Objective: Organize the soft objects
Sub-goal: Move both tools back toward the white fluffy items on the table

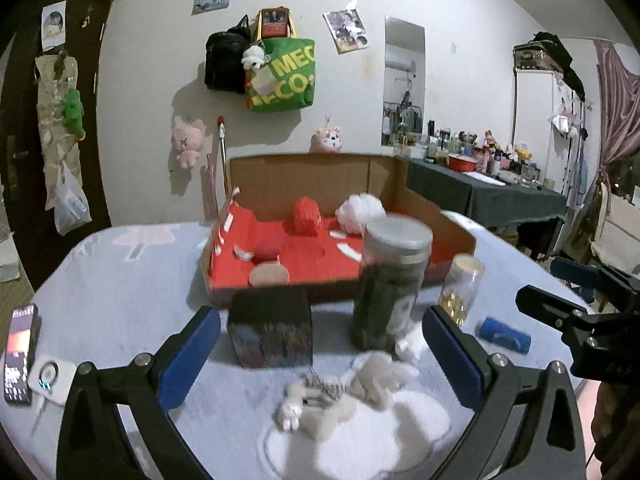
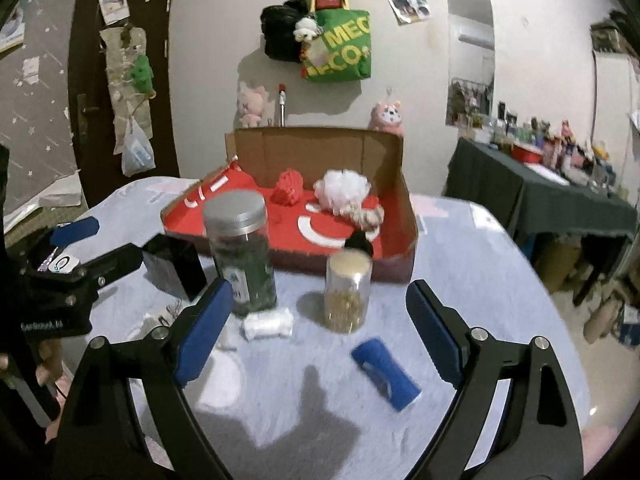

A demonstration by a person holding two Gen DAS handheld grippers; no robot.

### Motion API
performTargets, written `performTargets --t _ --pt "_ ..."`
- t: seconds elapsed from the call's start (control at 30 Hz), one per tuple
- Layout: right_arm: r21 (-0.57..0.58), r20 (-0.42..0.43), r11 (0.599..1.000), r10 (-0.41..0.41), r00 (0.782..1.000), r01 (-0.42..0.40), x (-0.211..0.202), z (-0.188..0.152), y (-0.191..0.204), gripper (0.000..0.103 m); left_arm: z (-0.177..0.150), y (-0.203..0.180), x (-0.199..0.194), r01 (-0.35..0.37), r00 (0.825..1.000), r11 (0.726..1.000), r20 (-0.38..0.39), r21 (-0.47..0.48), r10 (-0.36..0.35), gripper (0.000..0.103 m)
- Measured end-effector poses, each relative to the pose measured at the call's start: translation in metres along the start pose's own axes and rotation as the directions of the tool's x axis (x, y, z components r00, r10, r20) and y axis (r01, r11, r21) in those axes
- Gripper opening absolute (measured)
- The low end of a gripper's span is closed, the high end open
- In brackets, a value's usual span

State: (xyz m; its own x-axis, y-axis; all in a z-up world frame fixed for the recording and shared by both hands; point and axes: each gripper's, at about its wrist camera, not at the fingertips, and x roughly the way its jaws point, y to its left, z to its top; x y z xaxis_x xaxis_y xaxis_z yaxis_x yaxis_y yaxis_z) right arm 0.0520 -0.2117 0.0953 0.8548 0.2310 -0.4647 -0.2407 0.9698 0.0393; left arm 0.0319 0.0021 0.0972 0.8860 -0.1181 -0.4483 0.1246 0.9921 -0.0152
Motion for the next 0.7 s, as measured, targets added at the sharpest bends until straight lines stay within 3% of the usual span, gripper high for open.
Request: performTargets --t 0.33,0.53,0.7 --pt "0.036 -0.063 0.999 0.015 0.998 -0.013 0.022 -0.039 0.005 0.089 -0.034 0.0 0.017 -0.013 0.995 1.0 -0.098 -0.007 0.012 0.103" --pt "0.048 -0.103 0.998 0.039 0.994 -0.034 0.037 -0.042 0.005 0.089 -0.043 0.008 0.032 -0.01 0.987 1.0 -0.158 -0.024 0.006 0.103" --pt "0.065 -0.152 0.995 0.084 0.985 -0.074 0.055 -0.04 0.006 0.089 -0.049 0.016 0.048 0.015 0.971 0.999 -0.239 -0.038 -0.024 0.103"
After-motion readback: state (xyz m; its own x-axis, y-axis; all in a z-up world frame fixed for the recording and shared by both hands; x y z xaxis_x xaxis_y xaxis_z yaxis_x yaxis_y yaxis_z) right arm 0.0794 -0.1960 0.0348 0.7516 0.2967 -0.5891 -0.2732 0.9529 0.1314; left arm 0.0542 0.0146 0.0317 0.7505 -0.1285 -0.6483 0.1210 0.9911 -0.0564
